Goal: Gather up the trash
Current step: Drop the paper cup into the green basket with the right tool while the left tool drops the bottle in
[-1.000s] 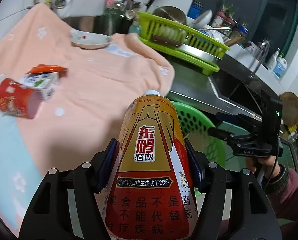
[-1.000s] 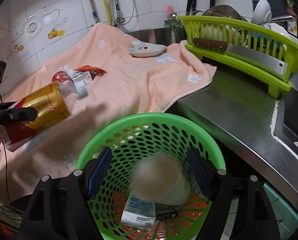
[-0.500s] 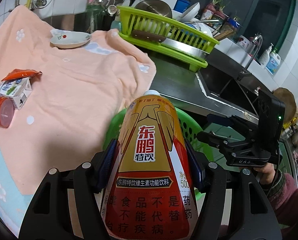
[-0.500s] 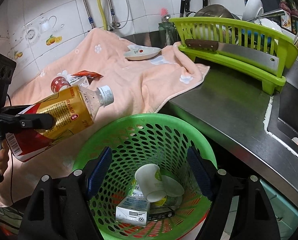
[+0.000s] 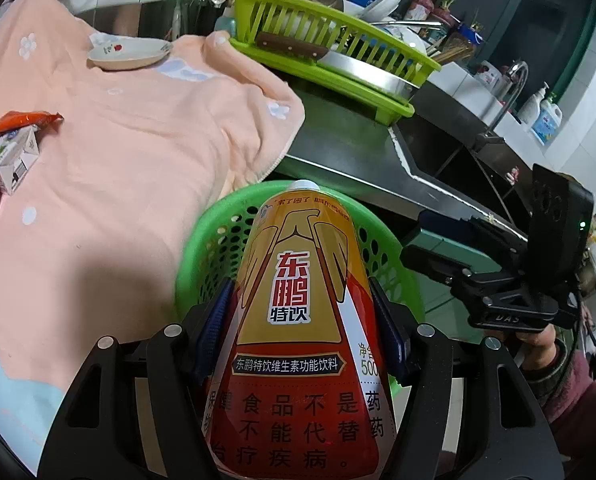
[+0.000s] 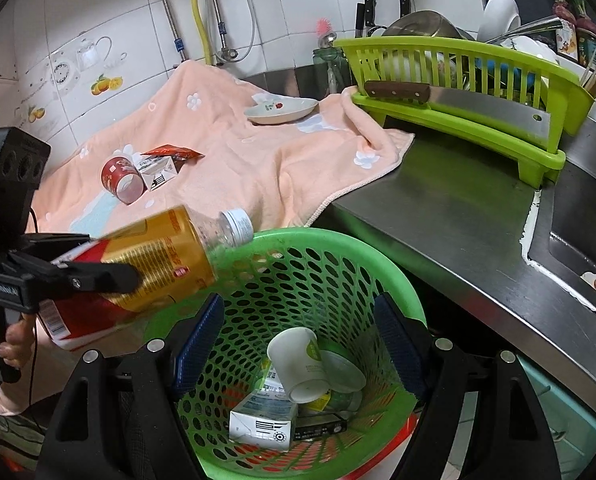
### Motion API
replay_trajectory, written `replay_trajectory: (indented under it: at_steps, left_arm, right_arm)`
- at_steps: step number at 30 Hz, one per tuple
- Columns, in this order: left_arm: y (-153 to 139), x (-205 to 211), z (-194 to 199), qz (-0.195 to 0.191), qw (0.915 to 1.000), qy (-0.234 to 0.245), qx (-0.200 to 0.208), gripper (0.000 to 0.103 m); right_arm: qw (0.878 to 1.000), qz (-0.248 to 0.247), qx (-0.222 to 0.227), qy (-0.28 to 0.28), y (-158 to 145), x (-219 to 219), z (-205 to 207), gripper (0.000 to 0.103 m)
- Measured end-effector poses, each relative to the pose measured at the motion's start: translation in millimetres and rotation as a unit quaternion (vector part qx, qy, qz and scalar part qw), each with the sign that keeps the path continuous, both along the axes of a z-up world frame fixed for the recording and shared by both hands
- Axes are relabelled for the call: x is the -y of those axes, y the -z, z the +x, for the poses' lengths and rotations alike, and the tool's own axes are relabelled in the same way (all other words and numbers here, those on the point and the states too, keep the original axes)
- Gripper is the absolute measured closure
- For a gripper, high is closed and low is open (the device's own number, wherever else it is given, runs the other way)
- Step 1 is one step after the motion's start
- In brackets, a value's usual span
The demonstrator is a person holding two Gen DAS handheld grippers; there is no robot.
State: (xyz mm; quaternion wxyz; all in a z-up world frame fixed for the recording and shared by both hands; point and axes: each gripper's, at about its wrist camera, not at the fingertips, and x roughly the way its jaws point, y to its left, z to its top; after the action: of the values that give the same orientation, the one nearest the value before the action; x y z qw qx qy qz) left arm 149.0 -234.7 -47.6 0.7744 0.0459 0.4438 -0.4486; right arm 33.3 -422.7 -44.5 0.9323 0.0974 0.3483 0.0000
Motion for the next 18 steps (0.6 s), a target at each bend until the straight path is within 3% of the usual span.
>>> replay_trajectory:
  at_steps: [18]
  left_arm:
    - [10.3, 1.5, 0.3, 0.002, 0.9999, -0.008, -0.014, 0.039]
  right_arm:
    - [1.0, 0.005, -0.006, 0.003, 5.2, 1.9, -0.5, 0.028]
